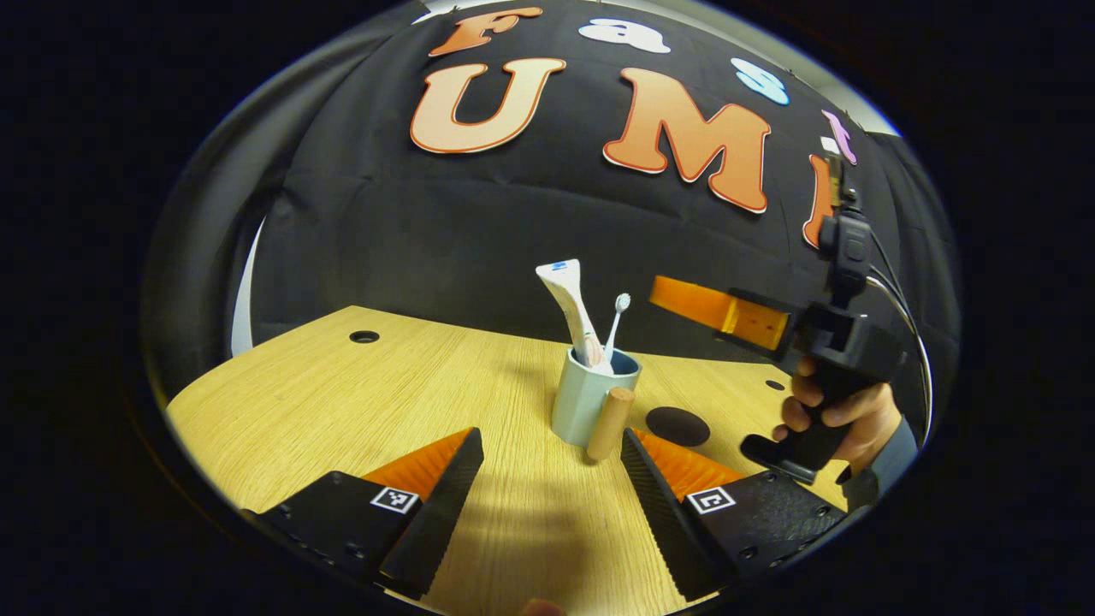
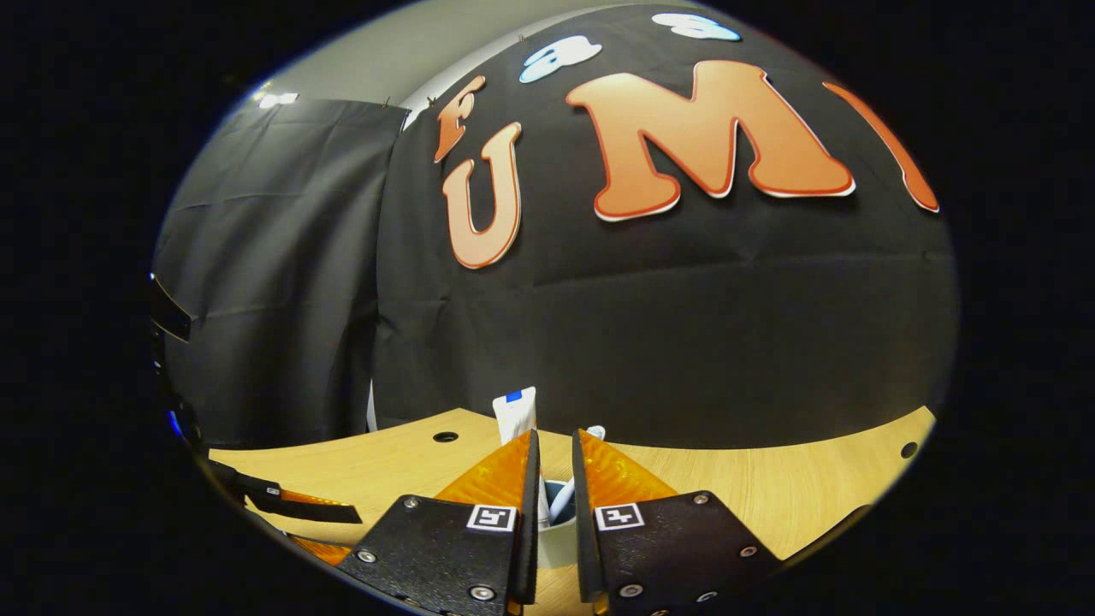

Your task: Put the toothbrush and toothpaste on the desktop into the cup, then pick up the cup and place it on the coaster on the desktop.

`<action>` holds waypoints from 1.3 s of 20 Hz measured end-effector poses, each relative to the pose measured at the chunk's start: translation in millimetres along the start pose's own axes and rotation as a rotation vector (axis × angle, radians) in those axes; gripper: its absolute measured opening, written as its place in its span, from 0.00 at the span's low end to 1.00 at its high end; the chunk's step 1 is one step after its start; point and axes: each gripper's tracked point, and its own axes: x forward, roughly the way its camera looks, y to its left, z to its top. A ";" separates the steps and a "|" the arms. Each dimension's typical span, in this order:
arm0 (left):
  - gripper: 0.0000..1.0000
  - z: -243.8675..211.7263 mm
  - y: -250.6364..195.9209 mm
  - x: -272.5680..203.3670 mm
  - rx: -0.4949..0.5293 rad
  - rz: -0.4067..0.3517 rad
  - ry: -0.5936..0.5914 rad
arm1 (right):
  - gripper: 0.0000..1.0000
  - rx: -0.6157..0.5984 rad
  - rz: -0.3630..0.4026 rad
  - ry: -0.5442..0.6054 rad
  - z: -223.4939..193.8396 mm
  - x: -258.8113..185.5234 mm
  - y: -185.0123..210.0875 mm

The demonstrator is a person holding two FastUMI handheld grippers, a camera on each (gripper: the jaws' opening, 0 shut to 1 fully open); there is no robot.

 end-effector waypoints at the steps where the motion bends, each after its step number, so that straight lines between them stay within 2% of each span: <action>1: 0.97 5.6 -1.0 -0.8 0.006 0.003 -0.012 | 0.20 0.004 -0.012 -0.012 7.9 -10.0 -5.0; 3: 0.97 16.0 -5.0 -0.3 0.017 0.012 -0.016 | 0.24 -0.008 -0.040 -0.025 21.9 -33.2 -15.7; 5: 0.97 28.0 -11.1 1.8 0.020 0.018 -0.005 | 0.33 -0.012 -0.050 -0.036 34.2 -55.3 -22.5; 10: 0.97 63.6 -28.1 5.3 0.073 0.048 0.018 | 0.65 -0.046 -0.077 -0.045 49.6 -104.0 -31.2; 12: 0.97 75.2 -39.1 14.6 0.079 0.037 0.050 | 0.76 -0.042 -0.079 -0.056 55.4 -119.8 -31.3; 13: 0.97 82.9 -43.0 18.1 0.091 0.040 0.051 | 0.75 -0.037 -0.083 -0.054 55.0 -128.1 -31.5; 14: 0.97 89.7 -47.0 22.6 0.116 0.042 0.059 | 0.86 -0.038 -0.090 -0.057 56.0 -135.8 -32.6; 19: 0.96 91.1 -69.2 49.0 0.228 0.042 0.176 | 0.90 -0.095 -0.149 -0.104 74.8 -175.0 -47.3; 21: 0.96 78.1 -75.6 61.1 0.213 0.029 0.265 | 0.90 -0.097 -0.172 -0.120 82.6 -189.8 -55.3; 22: 0.97 72.0 -77.4 67.7 0.194 0.034 0.303 | 0.90 -0.098 -0.181 -0.125 86.5 -198.9 -59.2; 26: 0.96 47.3 -73.5 80.1 0.269 0.085 0.439 | 0.90 -0.130 -0.235 -0.150 101.6 -233.7 -80.5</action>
